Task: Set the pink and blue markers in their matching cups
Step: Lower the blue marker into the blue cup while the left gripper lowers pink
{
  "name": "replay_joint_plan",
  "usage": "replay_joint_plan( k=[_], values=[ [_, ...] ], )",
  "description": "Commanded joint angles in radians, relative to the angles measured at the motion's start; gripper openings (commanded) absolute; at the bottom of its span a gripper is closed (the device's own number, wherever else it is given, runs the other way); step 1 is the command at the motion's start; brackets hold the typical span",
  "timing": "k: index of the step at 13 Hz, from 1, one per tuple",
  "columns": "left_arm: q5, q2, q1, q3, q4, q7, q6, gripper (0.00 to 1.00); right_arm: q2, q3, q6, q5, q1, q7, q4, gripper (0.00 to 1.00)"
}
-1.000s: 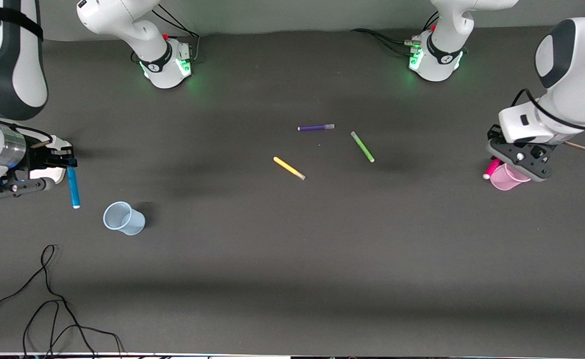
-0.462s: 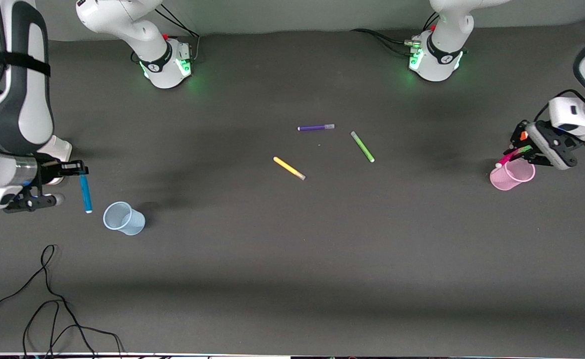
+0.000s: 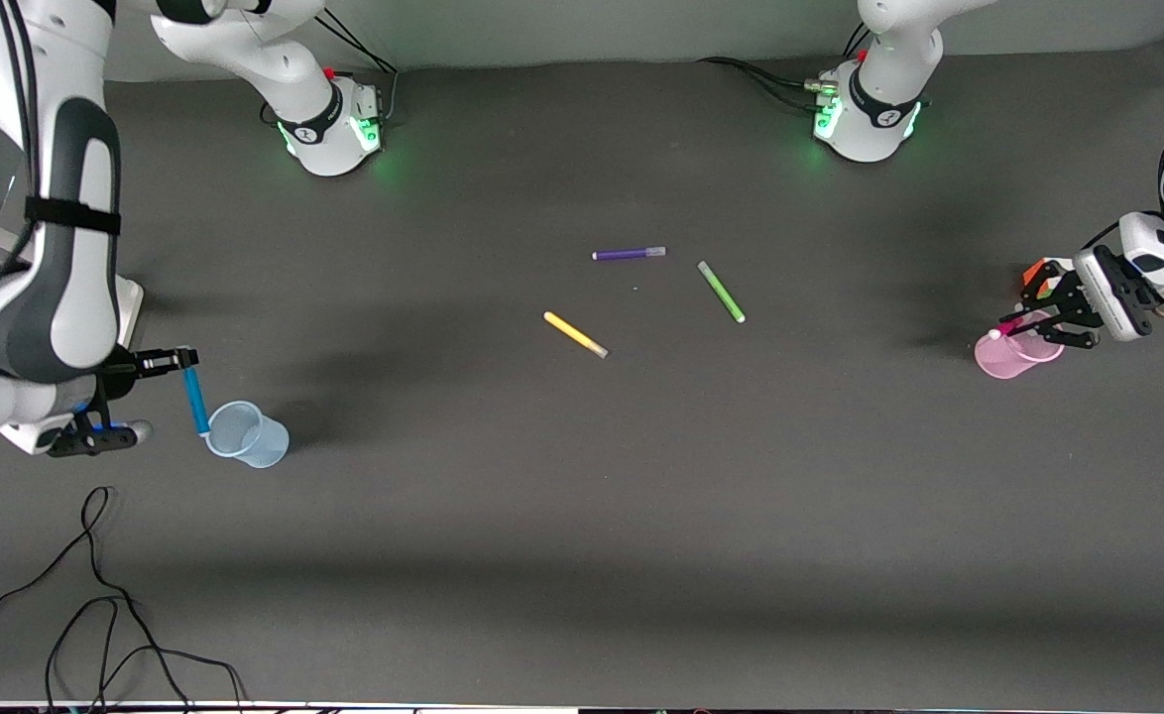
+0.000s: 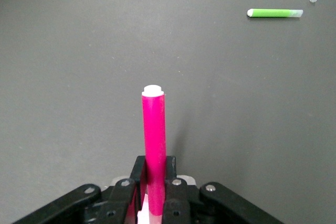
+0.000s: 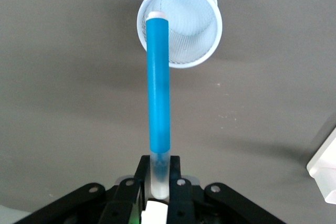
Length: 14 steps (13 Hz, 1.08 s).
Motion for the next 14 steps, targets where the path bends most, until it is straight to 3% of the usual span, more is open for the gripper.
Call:
replay_joint_plan(
  k=[1, 7, 11, 14],
  values=[
    [-0.048, 0.008, 0.032, -0.012, 0.031, 0.106, -0.01, 0.0, 0.095, 0.003, -0.041, 0.062, -0.031, -0.031, 0.074, 0.09],
    [-0.129, 0.092, 0.11, -0.012, 0.061, 0.247, -0.099, 0.0, 0.158, 0.176, -0.071, 0.076, -0.221, -0.03, 0.131, 0.09],
    [-0.186, 0.164, 0.129, -0.011, 0.108, 0.342, -0.163, 0.0, 0.179, 0.178, -0.077, 0.078, -0.221, -0.022, 0.142, 0.09],
    [-0.183, 0.206, 0.172, -0.014, 0.13, 0.344, -0.221, 0.0, 0.251, 0.178, -0.129, 0.087, -0.225, -0.02, 0.218, 0.09]
  ],
)
